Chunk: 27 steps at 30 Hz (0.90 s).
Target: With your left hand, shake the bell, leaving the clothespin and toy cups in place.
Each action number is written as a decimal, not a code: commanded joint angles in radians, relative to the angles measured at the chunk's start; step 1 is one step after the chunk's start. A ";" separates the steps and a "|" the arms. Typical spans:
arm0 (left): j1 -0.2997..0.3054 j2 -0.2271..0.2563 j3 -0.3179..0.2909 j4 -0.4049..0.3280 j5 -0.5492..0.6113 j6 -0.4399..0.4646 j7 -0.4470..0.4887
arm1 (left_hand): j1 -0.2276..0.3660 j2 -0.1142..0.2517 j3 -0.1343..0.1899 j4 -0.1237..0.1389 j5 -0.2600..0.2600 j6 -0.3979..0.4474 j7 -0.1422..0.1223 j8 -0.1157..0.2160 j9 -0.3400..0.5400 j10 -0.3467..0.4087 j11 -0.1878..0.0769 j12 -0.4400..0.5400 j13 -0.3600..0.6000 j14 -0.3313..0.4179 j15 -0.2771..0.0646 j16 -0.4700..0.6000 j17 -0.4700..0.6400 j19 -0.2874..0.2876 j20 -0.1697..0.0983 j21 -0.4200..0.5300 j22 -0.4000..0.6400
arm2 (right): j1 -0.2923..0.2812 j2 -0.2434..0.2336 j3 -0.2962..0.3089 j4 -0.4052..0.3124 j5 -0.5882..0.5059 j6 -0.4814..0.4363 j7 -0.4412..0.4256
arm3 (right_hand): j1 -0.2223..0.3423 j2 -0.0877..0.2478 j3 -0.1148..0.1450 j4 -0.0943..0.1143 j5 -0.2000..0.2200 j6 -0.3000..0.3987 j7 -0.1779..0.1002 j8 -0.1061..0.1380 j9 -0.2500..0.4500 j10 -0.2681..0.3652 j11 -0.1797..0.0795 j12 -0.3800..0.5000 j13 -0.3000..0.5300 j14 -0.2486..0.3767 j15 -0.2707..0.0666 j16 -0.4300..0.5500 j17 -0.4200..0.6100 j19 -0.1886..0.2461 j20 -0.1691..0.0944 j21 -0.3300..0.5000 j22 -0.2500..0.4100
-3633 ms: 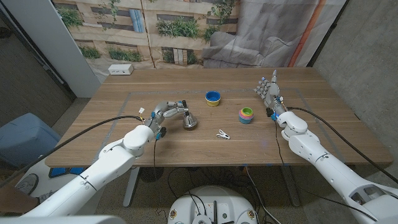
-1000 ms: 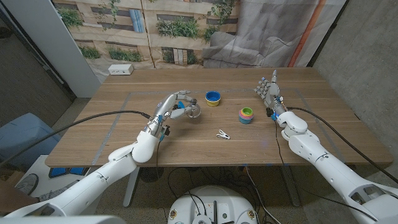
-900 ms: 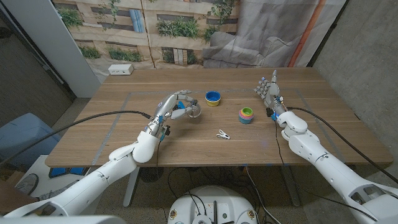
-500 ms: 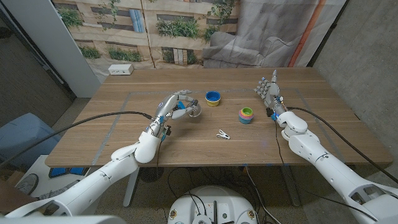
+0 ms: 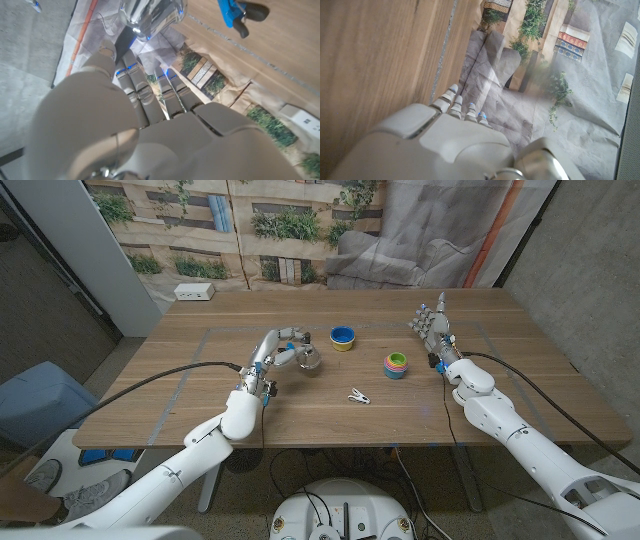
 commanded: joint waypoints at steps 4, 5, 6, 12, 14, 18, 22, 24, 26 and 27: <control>0.076 -0.001 -0.036 -0.137 -0.225 0.210 -0.112 | 0.003 0.017 -0.007 0.004 0.008 0.006 0.010 0.002 0.002 0.043 -0.041 0.003 0.003 0.007 -0.155 -0.002 0.003 0.002 0.001 -0.001 0.003 | -0.002 0.000 0.000 -0.003 0.000 0.000 -0.002 | 0.003 0.097 -0.006 -0.001 0.005 -0.009 -0.001 0.006 0.004 -0.004 0.003 0.005 0.002 -0.005 0.001 0.008 0.005 0.009 -0.003 0.007 0.003; 0.080 -0.005 -0.038 -0.145 -0.249 0.230 -0.118 | 0.003 0.017 -0.008 0.003 0.008 0.006 0.010 0.002 0.002 0.043 -0.041 0.003 0.003 0.007 -0.155 -0.002 0.003 0.001 -0.001 -0.001 0.003 | -0.002 0.000 0.000 -0.003 0.000 0.000 -0.002 | 0.003 0.097 -0.006 -0.001 0.005 -0.009 -0.001 0.006 0.004 -0.003 0.003 0.005 0.002 -0.005 0.001 0.008 0.005 0.008 -0.003 0.007 0.003; 0.081 -0.004 -0.037 -0.147 -0.257 0.235 -0.121 | 0.003 0.017 -0.008 0.004 0.008 0.005 0.011 0.002 0.002 0.043 -0.041 0.003 0.003 0.007 -0.154 -0.002 0.003 0.000 -0.002 -0.002 0.003 | -0.002 0.000 0.000 -0.003 0.000 0.000 -0.002 | 0.003 0.097 -0.006 -0.001 0.005 -0.009 -0.001 0.006 0.004 -0.003 0.003 0.005 0.002 -0.006 0.002 0.008 0.005 0.008 -0.003 0.007 0.003; 0.083 0.008 -0.029 -0.183 -0.319 0.274 -0.162 | 0.003 0.017 -0.011 0.003 0.008 0.004 0.011 0.001 0.003 0.042 -0.041 0.002 0.003 0.005 -0.153 -0.004 0.002 -0.005 -0.003 -0.004 0.003 | -0.001 0.000 0.000 -0.001 0.000 0.000 -0.001 | 0.003 0.097 -0.006 -0.001 0.005 -0.009 -0.001 0.006 0.004 -0.004 0.001 0.005 0.002 -0.007 0.002 0.007 0.005 0.009 -0.003 0.007 0.003; 0.091 0.007 -0.036 -0.208 -0.366 0.315 -0.171 | 0.004 0.016 -0.012 0.003 0.008 0.003 0.012 0.001 0.003 0.042 -0.041 0.002 0.003 0.004 -0.152 -0.004 0.002 -0.005 -0.004 -0.004 0.003 | -0.001 0.000 0.000 0.000 0.000 0.000 0.000 | 0.003 0.097 -0.006 -0.001 0.005 -0.009 -0.001 0.006 0.004 -0.003 0.001 0.005 0.002 -0.007 0.002 0.007 0.005 0.009 -0.003 0.007 0.003; 0.099 0.021 -0.036 -0.244 -0.392 0.350 -0.171 | 0.003 0.017 -0.013 0.004 0.007 0.004 0.012 0.001 0.003 0.041 -0.041 0.001 0.003 0.003 -0.151 -0.005 0.002 -0.005 -0.005 -0.004 0.003 | 0.000 0.000 0.000 0.000 0.000 0.000 0.000 | 0.003 0.097 -0.006 -0.001 0.005 -0.010 -0.002 0.005 0.004 -0.004 0.002 0.005 0.002 -0.008 0.002 0.007 0.005 0.009 -0.003 0.007 0.003; 0.117 0.022 -0.052 -0.302 -0.446 0.435 -0.144 | 0.003 0.018 -0.014 0.004 0.007 0.001 0.013 0.000 0.003 0.040 -0.041 0.001 0.003 0.003 -0.150 -0.005 0.001 -0.006 -0.003 -0.004 0.003 | 0.001 0.000 0.000 0.001 0.000 0.000 0.000 | 0.003 0.097 -0.006 -0.001 0.005 -0.009 -0.002 0.006 0.004 -0.004 0.001 0.005 0.002 -0.007 0.002 0.008 0.005 0.009 -0.002 0.007 0.003; 0.124 0.027 -0.059 -0.328 -0.467 0.470 -0.133 | 0.003 0.018 -0.015 0.004 0.007 0.001 0.013 0.000 0.003 0.040 -0.041 0.001 0.004 0.002 -0.150 -0.005 0.001 -0.007 -0.004 -0.004 0.003 | 0.001 0.000 0.000 0.001 0.000 0.000 0.001 | 0.003 0.097 -0.006 -0.001 0.005 -0.008 -0.002 0.006 0.004 -0.004 0.002 0.005 0.002 -0.007 0.002 0.008 0.005 0.008 -0.002 0.007 0.003; 0.127 0.037 -0.062 -0.354 -0.477 0.505 -0.122 | 0.003 0.018 -0.016 0.004 0.007 0.000 0.013 0.000 0.004 0.040 -0.041 0.001 0.004 0.002 -0.149 -0.006 0.001 -0.006 -0.004 -0.004 0.003 | 0.000 0.000 0.000 0.001 0.001 0.000 0.001 | 0.003 0.097 -0.006 -0.001 0.005 -0.008 -0.002 0.006 0.004 -0.004 0.002 0.005 0.002 -0.007 0.002 0.008 0.005 0.008 -0.002 0.007 0.003; 0.125 0.045 -0.059 -0.368 -0.472 0.527 -0.112 | 0.003 0.018 -0.016 0.005 0.007 0.000 0.013 0.000 0.004 0.040 -0.041 0.001 0.004 0.001 -0.149 -0.006 0.001 -0.006 -0.004 -0.004 0.003 | 0.000 -0.001 0.000 0.001 0.001 -0.001 0.001 | 0.003 0.097 -0.006 -0.001 0.005 -0.009 -0.002 0.006 0.004 -0.004 0.002 0.005 0.002 -0.007 0.002 0.008 0.005 0.008 -0.003 0.007 0.003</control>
